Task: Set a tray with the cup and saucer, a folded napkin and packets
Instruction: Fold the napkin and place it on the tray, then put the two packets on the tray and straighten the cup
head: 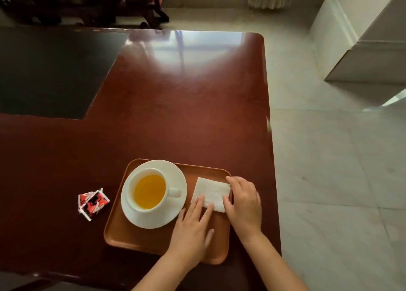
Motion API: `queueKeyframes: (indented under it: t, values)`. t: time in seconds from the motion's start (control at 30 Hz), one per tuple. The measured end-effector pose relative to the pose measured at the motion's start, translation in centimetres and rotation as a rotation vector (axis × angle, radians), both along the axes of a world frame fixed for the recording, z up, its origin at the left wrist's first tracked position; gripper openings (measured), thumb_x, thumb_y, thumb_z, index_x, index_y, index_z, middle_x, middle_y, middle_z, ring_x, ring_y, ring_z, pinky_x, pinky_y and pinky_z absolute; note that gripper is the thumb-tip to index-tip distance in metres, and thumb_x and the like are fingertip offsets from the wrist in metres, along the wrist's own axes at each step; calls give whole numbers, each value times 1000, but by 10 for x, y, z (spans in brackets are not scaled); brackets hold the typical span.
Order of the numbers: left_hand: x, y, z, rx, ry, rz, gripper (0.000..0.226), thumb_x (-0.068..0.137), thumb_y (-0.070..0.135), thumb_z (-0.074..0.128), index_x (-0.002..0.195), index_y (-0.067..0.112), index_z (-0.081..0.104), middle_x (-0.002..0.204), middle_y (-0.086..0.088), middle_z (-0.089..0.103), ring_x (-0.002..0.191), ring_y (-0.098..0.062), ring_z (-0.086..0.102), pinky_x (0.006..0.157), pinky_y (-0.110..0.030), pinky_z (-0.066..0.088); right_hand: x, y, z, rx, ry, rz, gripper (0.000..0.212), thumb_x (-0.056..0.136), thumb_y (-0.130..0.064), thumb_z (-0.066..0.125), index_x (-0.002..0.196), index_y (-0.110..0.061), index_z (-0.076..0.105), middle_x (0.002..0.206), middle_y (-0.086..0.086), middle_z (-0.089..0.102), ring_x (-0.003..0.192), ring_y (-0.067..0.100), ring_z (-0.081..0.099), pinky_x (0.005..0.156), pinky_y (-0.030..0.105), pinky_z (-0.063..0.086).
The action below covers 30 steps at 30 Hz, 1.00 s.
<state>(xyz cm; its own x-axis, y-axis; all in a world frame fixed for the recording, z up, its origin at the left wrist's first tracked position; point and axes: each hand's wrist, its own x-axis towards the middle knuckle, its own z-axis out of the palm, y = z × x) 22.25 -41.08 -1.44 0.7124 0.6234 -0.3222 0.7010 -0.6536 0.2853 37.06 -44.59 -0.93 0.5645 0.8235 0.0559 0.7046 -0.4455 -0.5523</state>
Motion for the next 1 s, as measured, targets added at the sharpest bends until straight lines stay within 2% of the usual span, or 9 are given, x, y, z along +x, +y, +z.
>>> queueKeyframes:
  t: [0.1,0.2,0.27,0.47,0.57,0.63,0.7,0.83,1.0]
  values:
    - [0,-1,-2,38,50,-32,63,97,45,29,148,30,-5,159,-1,-12,144,-17,-13,117,-39,8,4,-6,-9,-69,-343,237,47,75,-20,73,120,-18,59,128,2,60,125,26,49,103,56,32]
    - [1,-3,-2,46,72,-37,65,96,47,27,147,29,-8,158,-2,-14,144,-18,-14,117,-40,8,4,-11,-20,-143,-425,345,50,75,-21,74,122,-17,58,129,1,60,130,25,43,107,62,7]
    - [1,-3,-2,41,89,-41,66,96,48,27,147,29,-10,158,-3,-17,144,-19,-15,117,-41,9,3,-12,-22,-191,-429,344,54,74,-22,75,124,-16,56,129,1,60,129,26,44,106,63,4]
    - [1,-2,9,20,64,-59,65,97,45,30,148,27,-5,159,-4,-10,145,-20,-10,116,-39,12,-1,-8,-11,-183,-391,305,49,73,-21,76,119,-16,61,125,3,63,125,27,49,101,65,20]
    - [-4,0,29,44,-127,-33,56,95,38,41,146,23,22,156,-3,25,143,-20,21,111,-32,25,-4,-8,2,-65,-294,188,40,71,-17,77,110,-16,66,115,5,68,116,26,58,100,63,25]
    - [-15,6,46,91,-284,-6,47,88,29,59,133,20,49,134,-1,57,121,-17,54,98,-25,41,-10,-3,15,24,-233,145,35,72,-13,76,105,-16,67,108,4,71,109,25,62,100,62,30]
    - [-29,16,61,153,-435,32,37,80,20,69,116,17,63,108,2,71,96,-12,67,84,-19,48,-19,5,30,98,-196,144,31,73,-10,75,102,-16,68,102,4,71,103,24,64,100,58,34]
    - [-60,41,81,191,-571,150,25,79,8,68,104,15,67,93,2,73,82,-10,68,75,-14,47,-44,29,58,209,-178,189,24,75,-10,73,97,-17,69,96,1,71,95,21,64,98,52,35]
    - [-111,84,89,236,-703,328,19,82,0,64,97,12,67,90,1,71,82,-8,66,72,-20,55,-90,62,78,261,-187,208,19,77,-17,68,95,-18,69,93,1,71,90,21,65,90,49,42]
